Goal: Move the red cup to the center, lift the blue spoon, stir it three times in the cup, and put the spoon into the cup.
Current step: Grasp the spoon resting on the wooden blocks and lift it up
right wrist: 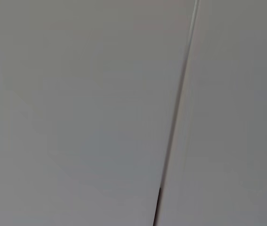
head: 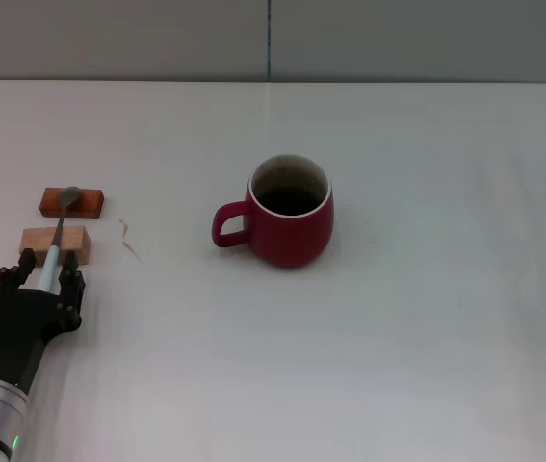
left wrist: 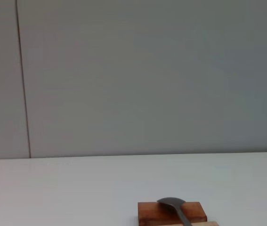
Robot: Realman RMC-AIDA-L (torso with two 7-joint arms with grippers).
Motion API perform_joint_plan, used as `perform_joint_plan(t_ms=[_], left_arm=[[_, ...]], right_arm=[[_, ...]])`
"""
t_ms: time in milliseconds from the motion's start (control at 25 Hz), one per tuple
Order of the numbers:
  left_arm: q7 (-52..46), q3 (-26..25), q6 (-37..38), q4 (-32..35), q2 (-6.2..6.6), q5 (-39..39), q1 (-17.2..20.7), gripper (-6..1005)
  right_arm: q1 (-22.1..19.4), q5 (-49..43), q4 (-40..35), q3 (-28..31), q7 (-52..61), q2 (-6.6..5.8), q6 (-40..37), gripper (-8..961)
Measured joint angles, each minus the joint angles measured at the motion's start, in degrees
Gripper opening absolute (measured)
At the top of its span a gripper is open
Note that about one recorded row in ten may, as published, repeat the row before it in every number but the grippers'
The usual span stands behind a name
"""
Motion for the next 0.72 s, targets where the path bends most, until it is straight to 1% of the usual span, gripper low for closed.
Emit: perform_joint_plan(t_ms=[560, 720], left_arm=[[0.0, -0.05, 0.03, -0.08, 0.01, 0.02, 0.13, 461], [0.0, -0.06, 0.12, -0.01, 0.01, 0.03, 0.37, 372]], right_arm=[[0.0, 0.01, 0.0, 0.01, 0.0, 0.04, 0.0, 730], [0.0, 0.01, 0.0, 0.01, 0.0, 0.08, 0.0, 730]])
